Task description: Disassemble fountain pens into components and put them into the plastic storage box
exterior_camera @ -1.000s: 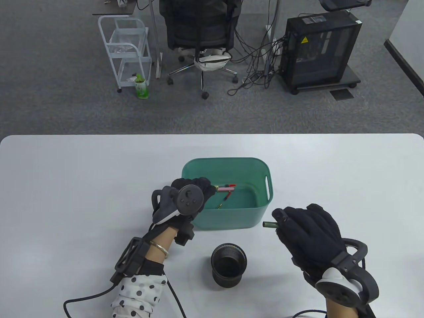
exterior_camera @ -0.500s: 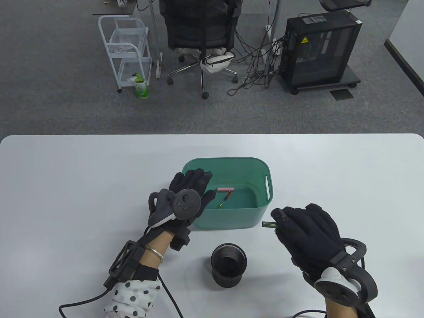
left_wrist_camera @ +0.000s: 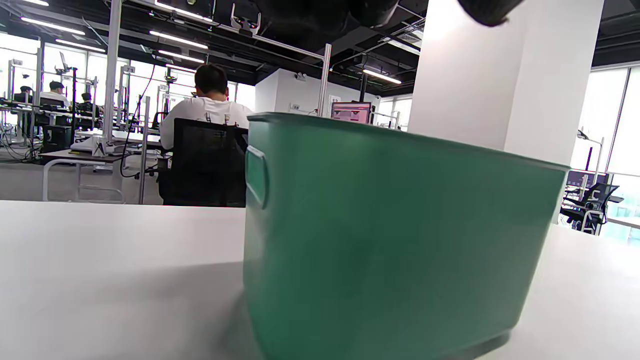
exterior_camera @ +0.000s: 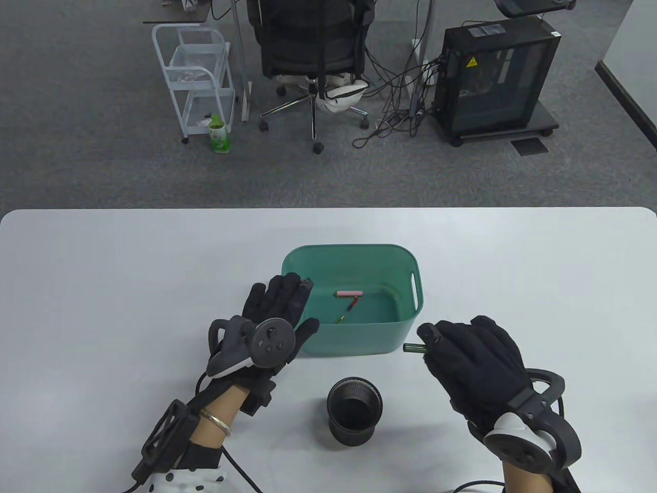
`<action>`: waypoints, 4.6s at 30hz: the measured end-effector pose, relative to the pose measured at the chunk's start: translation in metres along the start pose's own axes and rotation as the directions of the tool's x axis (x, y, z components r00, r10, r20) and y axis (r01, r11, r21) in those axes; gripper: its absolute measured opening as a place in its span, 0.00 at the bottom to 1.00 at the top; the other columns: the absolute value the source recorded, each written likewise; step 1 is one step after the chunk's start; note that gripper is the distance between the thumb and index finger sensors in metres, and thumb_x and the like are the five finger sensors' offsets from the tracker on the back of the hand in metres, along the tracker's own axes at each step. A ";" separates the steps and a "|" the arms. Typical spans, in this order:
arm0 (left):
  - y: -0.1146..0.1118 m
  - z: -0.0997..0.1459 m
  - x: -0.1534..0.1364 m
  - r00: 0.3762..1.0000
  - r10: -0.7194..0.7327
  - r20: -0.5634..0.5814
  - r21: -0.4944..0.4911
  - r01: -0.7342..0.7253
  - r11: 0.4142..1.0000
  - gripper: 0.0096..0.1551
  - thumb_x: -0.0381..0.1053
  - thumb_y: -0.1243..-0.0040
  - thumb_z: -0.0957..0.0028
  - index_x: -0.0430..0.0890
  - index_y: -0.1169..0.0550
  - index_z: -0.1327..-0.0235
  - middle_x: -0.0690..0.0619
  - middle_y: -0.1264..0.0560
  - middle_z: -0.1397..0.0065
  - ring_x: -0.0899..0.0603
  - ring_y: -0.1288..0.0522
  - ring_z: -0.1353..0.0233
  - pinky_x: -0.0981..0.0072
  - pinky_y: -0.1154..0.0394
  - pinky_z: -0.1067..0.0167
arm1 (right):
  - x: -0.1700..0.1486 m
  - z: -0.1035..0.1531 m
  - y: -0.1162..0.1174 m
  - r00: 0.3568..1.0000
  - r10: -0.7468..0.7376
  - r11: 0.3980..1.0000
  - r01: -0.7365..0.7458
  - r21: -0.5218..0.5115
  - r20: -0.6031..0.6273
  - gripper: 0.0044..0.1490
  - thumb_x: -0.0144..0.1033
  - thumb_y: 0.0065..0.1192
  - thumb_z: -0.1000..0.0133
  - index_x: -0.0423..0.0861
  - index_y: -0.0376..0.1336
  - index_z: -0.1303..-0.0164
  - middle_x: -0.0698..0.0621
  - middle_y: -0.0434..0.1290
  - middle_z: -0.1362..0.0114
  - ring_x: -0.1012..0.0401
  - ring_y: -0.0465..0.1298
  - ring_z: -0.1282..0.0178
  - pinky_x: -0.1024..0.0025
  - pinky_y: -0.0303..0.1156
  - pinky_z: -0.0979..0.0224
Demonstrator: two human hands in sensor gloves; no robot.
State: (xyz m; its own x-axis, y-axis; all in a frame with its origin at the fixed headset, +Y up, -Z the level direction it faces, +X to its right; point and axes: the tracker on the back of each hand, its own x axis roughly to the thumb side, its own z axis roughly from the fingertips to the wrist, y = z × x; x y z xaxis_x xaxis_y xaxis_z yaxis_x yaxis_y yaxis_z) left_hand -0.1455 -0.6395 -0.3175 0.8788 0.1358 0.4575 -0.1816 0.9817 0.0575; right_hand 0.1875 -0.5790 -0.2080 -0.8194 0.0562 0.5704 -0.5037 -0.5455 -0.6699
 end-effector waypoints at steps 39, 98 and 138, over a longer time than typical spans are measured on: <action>-0.060 0.098 0.001 0.997 -0.044 -0.058 0.018 0.045 0.999 0.42 0.62 0.64 0.27 0.41 0.44 0.05 0.40 0.47 0.04 0.33 0.50 0.08 0.39 0.59 0.15 | 0.009 0.000 0.017 0.999 0.014 0.997 -0.017 0.079 0.028 0.27 0.53 0.56 0.39 0.61 0.70 0.31 0.57 0.74 0.30 0.62 0.76 0.35 0.54 0.64 0.19; -0.062 0.103 0.005 1.000 -0.023 0.008 0.009 0.023 1.000 0.42 0.62 0.65 0.27 0.42 0.46 0.05 0.41 0.48 0.04 0.34 0.52 0.08 0.40 0.60 0.15 | -0.046 -0.051 0.175 0.963 0.076 0.867 0.065 0.495 -0.260 0.27 0.52 0.56 0.39 0.60 0.69 0.30 0.58 0.74 0.30 0.61 0.75 0.33 0.54 0.61 0.17; -0.064 0.102 0.005 1.000 -0.024 0.016 0.005 0.024 1.000 0.42 0.62 0.66 0.28 0.43 0.47 0.05 0.41 0.50 0.04 0.34 0.53 0.08 0.41 0.60 0.15 | -0.029 -0.011 0.134 0.988 0.105 0.855 -0.032 0.518 -0.113 0.44 0.57 0.43 0.36 0.56 0.44 0.09 0.52 0.42 0.07 0.53 0.46 0.08 0.54 0.40 0.09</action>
State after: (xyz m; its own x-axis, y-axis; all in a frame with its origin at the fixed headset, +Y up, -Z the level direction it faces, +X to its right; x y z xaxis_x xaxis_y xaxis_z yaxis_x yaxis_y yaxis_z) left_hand -0.1744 -0.7150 -0.2279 0.8758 0.1105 0.4698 -0.1633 0.9839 0.0730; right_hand 0.1410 -0.6446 -0.3195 -0.8936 0.0927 0.4392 -0.2627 -0.9014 -0.3442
